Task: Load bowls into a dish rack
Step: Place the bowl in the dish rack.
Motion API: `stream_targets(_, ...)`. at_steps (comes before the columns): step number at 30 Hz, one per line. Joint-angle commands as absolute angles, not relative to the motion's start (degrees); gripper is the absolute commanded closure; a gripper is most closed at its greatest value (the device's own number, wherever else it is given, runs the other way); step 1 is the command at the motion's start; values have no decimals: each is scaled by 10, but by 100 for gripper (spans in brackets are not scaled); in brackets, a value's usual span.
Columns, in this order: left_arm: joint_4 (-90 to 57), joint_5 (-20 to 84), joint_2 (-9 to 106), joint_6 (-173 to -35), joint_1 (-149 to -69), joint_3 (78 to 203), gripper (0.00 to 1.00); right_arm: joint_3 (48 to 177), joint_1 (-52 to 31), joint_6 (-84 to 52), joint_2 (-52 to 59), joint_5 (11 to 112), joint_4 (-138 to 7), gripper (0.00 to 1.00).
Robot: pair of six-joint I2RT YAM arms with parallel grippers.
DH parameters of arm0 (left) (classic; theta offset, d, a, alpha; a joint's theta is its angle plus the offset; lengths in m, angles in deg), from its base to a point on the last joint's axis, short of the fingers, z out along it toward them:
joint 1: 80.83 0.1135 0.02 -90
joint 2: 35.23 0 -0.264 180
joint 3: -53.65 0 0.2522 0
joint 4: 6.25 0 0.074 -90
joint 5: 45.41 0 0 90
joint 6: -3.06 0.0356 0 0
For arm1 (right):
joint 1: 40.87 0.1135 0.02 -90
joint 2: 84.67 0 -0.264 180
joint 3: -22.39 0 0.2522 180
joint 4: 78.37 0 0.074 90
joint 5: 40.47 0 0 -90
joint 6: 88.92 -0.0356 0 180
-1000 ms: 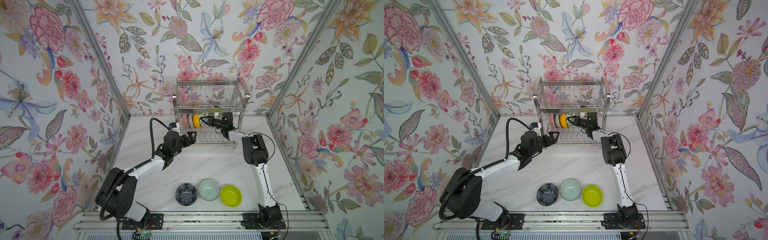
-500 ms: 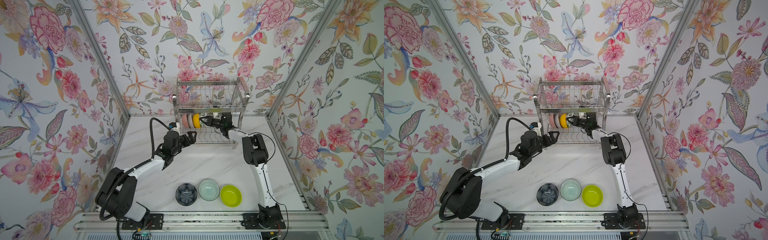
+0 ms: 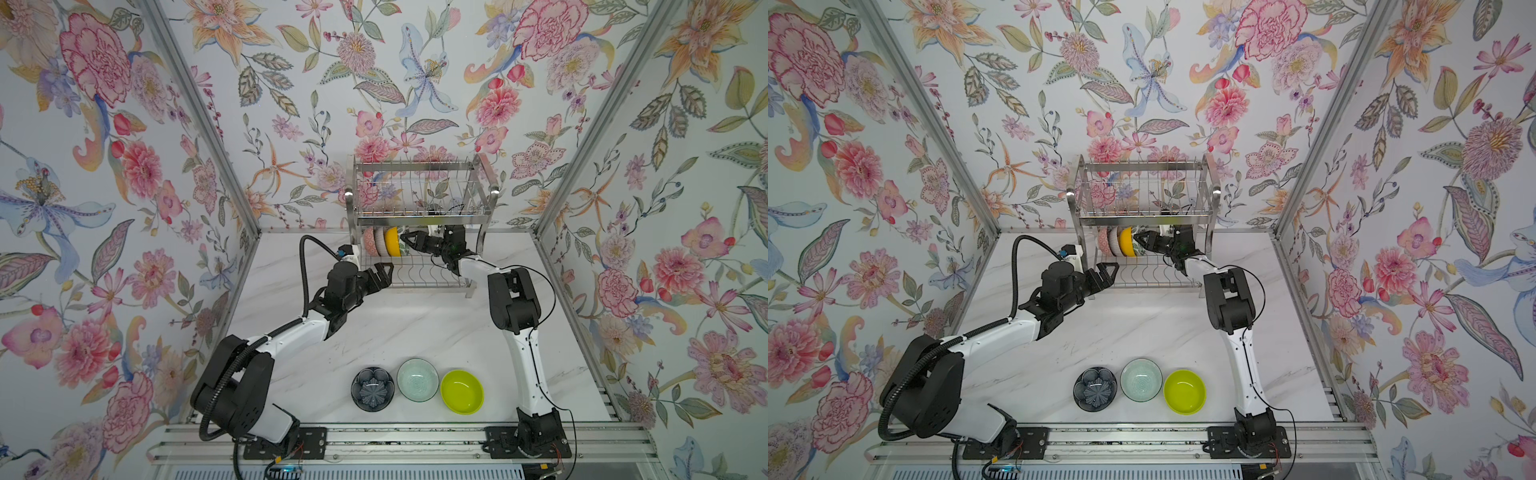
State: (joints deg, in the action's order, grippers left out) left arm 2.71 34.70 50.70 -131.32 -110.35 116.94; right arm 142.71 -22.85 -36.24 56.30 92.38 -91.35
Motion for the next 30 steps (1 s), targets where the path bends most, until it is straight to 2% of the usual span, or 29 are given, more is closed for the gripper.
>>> stream_targets(1, 23, 352, 499, -1300, -1098, 1184, 1, 1413, -225, -344, 524, 911, -910, 63)
stream_targets(16, 23, 353, 493, -1298, -1098, 1184, 1, 1311, -220, -324, 446, 868, -931, 48)
stream_targets(25, 11, 358, 493, -1315, -1099, 1184, 1, 1206, -197, -276, 357, 784, -903, 38)
stream_targets(30, -46, 385, 481, -1358, -1097, 1195, 1, 1147, -179, -258, 309, 757, -893, 31)
